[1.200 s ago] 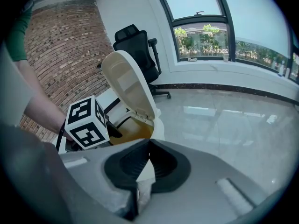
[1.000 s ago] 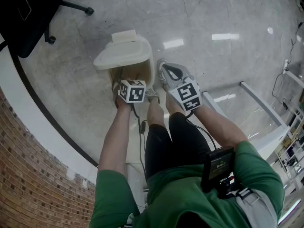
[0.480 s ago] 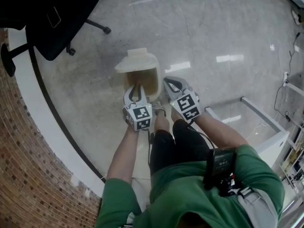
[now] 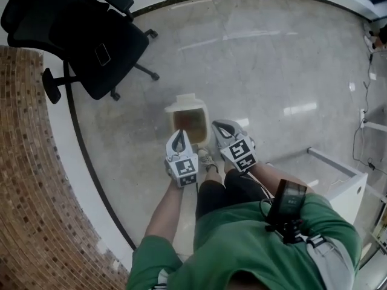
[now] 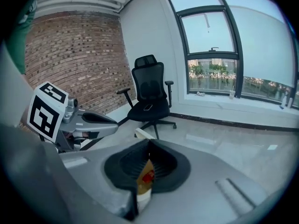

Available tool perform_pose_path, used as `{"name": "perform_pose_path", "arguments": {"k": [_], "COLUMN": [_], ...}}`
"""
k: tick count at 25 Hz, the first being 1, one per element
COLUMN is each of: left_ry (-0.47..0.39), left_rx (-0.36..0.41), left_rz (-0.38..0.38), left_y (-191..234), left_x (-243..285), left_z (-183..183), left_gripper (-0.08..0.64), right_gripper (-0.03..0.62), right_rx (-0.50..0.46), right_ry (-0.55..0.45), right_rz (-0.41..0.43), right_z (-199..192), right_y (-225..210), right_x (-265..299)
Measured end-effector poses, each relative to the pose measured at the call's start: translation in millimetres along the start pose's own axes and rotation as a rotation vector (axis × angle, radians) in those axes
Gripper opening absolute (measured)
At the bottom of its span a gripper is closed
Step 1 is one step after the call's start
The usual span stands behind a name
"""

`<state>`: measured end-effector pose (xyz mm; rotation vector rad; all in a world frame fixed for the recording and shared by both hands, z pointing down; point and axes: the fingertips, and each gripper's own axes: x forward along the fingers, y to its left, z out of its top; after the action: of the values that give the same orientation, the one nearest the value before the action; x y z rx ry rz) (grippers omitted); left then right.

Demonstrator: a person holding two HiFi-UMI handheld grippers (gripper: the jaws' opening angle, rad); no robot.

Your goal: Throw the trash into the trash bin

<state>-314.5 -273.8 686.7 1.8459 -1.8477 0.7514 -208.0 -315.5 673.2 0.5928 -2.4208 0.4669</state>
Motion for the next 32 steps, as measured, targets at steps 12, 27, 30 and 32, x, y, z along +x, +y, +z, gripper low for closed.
{"name": "perform_pose_path", "arguments": {"k": [12, 27, 30, 32], "left_ry": [-0.166, -0.440, -0.467, -0.475], "left_rx": [0.003, 0.023, 0.027, 0.034], "left_rz": [0.030, 0.052, 0.033, 0.017], "left_y": [0.6, 5.2, 0.0, -4.2], "left_x": [-71.2, -156.9, -168.1, -174.5], "left_z": [90.5, 187.2, 189.9, 189.2], "left_gripper": [0.005, 0.005, 0.005, 0.005], "right_gripper": [0.003, 0.003, 0.003, 0.003], "right_rx": [-0.004, -0.082, -0.084, -0.082], "right_ry": [-0.169, -0.383, -0.404, -0.411], "right_rz": [-0.042, -0.128, -0.148, -0.163], "right_z": [84.9, 174.8, 176.8, 174.7], "right_y": [5.8, 21.8, 29.0, 34.1], "right_x": [-72.5, -157.0, -170.2, -178.6]}}
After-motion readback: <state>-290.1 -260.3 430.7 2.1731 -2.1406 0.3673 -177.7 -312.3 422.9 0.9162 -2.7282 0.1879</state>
